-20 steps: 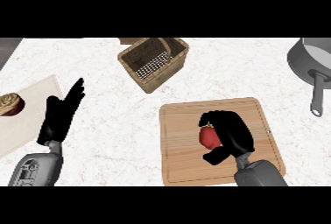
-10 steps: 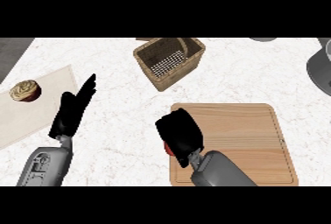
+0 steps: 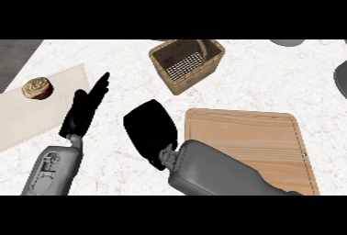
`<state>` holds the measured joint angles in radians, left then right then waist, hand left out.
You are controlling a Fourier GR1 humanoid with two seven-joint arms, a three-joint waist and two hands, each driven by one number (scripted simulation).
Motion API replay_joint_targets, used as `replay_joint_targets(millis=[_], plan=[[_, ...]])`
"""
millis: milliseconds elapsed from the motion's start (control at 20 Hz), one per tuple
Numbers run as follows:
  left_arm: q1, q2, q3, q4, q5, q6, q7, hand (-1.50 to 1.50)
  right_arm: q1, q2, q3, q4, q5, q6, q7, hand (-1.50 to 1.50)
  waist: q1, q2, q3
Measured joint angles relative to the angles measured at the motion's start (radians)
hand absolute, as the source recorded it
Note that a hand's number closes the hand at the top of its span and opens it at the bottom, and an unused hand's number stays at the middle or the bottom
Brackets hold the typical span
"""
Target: Pick the bell pepper from the cutting board and place it in the basket
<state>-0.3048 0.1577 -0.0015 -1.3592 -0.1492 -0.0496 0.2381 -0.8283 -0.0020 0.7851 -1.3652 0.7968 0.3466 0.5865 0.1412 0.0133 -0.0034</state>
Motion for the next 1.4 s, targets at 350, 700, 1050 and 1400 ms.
replay_joint_targets(millis=[350, 700, 1050, 1400], plan=[[-0.02, -0.009, 0.003, 0.03, -0.003, 0.007, 0.002, 0.0, -0.161, 0.002, -0.061, -0.082, -0.31, -0.189, 0.147, 1.5, -0.002, -0.006, 0.0], [-0.015, -0.007, 0.01, 0.045, -0.008, 0.015, 0.002, 0.0, -0.462, 0.002, -0.178, -0.11, -0.516, -0.405, 0.333, 1.5, -0.025, -0.017, -0.001], [-0.01, 0.014, 0.033, 0.037, 0.0, 0.013, 0.0, 0.0, -0.837, 0.0, -0.314, 0.099, -0.649, -0.489, 0.407, 1.5, -0.05, -0.015, -0.002], [0.019, 0.023, 0.045, 0.018, 0.005, 0.012, -0.006, 0.0, -1.108, 0.001, -0.414, 0.396, -0.689, -0.514, 0.391, 1.5, -0.073, -0.011, -0.003]])
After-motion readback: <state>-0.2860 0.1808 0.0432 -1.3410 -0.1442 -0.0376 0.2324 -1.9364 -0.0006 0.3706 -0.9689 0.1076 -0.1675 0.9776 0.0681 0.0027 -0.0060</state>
